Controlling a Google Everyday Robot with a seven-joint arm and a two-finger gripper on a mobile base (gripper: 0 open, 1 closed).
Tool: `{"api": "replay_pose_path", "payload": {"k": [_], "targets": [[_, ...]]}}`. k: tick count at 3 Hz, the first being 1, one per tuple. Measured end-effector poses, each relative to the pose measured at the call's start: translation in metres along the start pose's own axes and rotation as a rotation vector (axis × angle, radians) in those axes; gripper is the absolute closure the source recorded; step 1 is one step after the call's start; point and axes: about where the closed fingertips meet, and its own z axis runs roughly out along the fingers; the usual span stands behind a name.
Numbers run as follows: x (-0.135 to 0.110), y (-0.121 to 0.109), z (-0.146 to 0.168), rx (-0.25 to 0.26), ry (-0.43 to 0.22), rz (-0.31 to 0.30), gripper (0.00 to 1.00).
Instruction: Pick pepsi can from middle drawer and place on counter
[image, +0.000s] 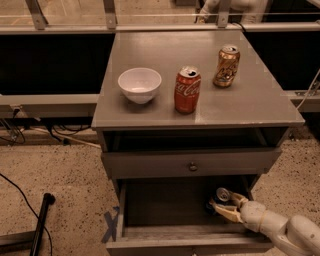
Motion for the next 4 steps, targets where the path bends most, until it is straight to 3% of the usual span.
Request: {"api": "replay_pose_path", "payload": {"k": [1,2,3,4], "targets": [[-0.045,0.022,-0.045,-0.040,-0.069,-0.017,1.00],[-0.112,0.050,-0.092,-0.094,-0.066,-0.124,1.00],[-0.171,0.055,-0.123,-0.167,-0.048,-0.194,1.00],[-0.227,0.037,-0.146,-0.242,-0.033,-0.231,1.00]]}}
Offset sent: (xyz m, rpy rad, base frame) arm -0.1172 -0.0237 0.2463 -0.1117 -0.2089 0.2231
